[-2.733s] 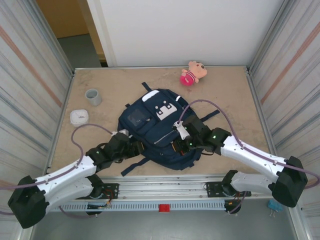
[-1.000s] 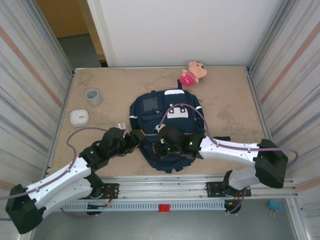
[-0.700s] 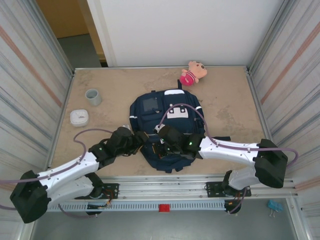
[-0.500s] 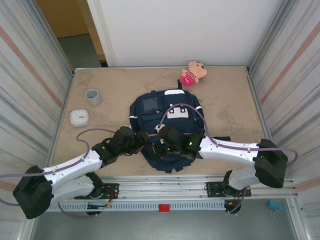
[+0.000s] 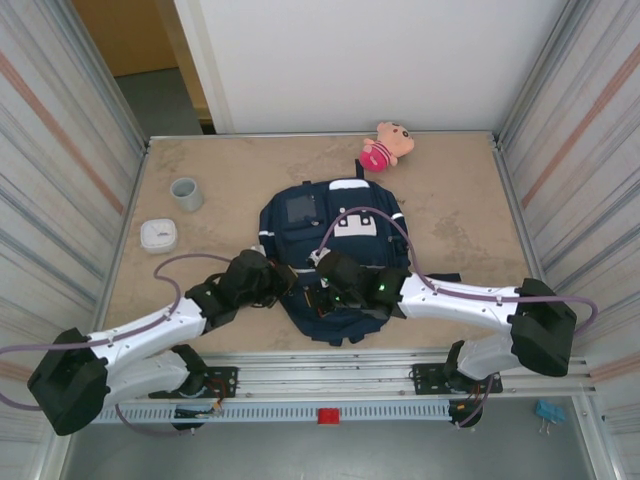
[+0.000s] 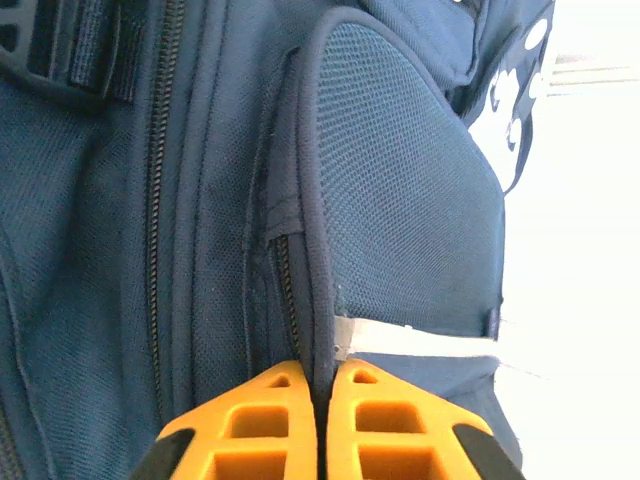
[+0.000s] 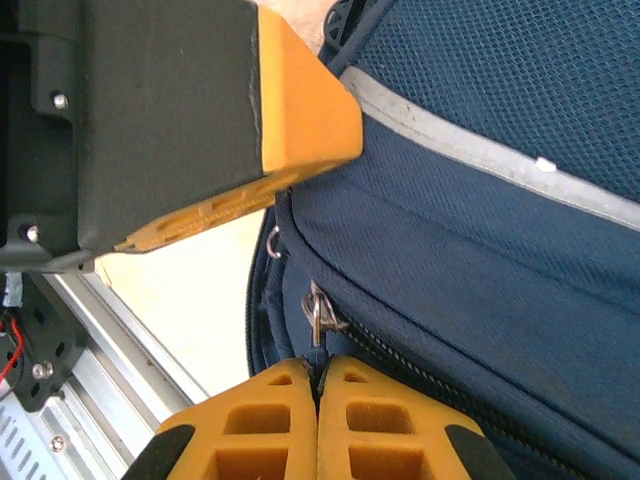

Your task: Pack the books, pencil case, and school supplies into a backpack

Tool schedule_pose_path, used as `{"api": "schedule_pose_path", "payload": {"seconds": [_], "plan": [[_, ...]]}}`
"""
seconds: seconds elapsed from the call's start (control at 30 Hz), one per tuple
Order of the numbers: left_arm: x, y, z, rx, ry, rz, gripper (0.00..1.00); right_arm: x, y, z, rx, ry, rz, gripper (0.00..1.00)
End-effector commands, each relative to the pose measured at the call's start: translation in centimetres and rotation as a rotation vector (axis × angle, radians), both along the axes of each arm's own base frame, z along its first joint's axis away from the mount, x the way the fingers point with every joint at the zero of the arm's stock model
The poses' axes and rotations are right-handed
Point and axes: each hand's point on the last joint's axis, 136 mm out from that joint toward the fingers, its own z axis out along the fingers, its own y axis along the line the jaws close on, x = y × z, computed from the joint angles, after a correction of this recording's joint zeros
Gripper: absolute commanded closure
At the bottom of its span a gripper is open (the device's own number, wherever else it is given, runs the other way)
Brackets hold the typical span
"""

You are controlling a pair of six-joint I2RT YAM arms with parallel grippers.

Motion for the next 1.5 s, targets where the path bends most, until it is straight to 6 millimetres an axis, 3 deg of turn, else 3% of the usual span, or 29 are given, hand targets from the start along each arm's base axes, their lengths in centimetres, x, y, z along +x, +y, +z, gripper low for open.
{"api": "schedule_pose_path", "payload": {"seconds": [0.0, 0.27, 0.43, 0.47, 0.53, 0.63, 0.77, 0.93, 1.07, 1.13, 1.3, 1.47], "plan": [[1.2, 3.2, 0.1, 0.123, -0.035, 0.061, 1.0, -0.5, -0.1, 2.8, 0.061, -0.052, 0.037, 1.0], [2.1, 7.8, 0.0, 0.174, -0.031, 0.11, 1.0, -0.4, -5.5, 1.1, -0.001, 0.019, -0.002, 1.0], [1.9, 8.7, 1.4, 0.201, -0.078, 0.091, 1.0, -0.2, -6.2, 0.7, 0.028, 0.075, 0.012, 1.0], [1.8, 8.6, 2.0, 0.209, -0.098, 0.073, 0.95, -0.2, -6.0, 0.9, 0.034, 0.073, 0.021, 1.0], [1.7, 8.6, 3.3, 0.237, -0.152, 0.03, 0.63, -0.2, -5.7, 1.2, 0.043, 0.068, 0.037, 1.0], [1.3, 8.2, 5.7, 0.339, -0.294, -0.074, 0.45, 0.0, -5.3, 1.7, 0.064, 0.058, 0.056, 1.0], [0.3, 6.4, 8.6, 0.516, -0.542, -0.334, 0.4, 0.1, -4.9, 2.4, 0.108, 0.063, 0.073, 1.0], [-2.0, 1.9, 9.7, 0.685, -0.876, -0.792, 0.39, 0.2, -4.6, 2.5, 0.14, 0.094, 0.074, 1.0], [-4.4, -1.4, 7.8, 0.759, -1.049, -1.179, 0.34, 0.2, -4.3, 2.3, 0.144, 0.106, 0.078, 1.0], [-4.4, -2.0, 6.4, 0.821, -1.059, -1.308, 0.31, 0.2, -4.3, 2.2, 0.146, 0.108, 0.077, 1.0], [-2.3, -3.2, 4.0, 0.915, -1.046, -1.421, 0.33, 0.1, -4.2, 2.4, 0.156, 0.112, 0.083, 1.0], [-1.4, -4.8, 3.4, 0.901, -1.071, -1.456, 0.47, 0.0, -4.3, 2.5, 0.162, 0.113, 0.089, 1.0]]}}
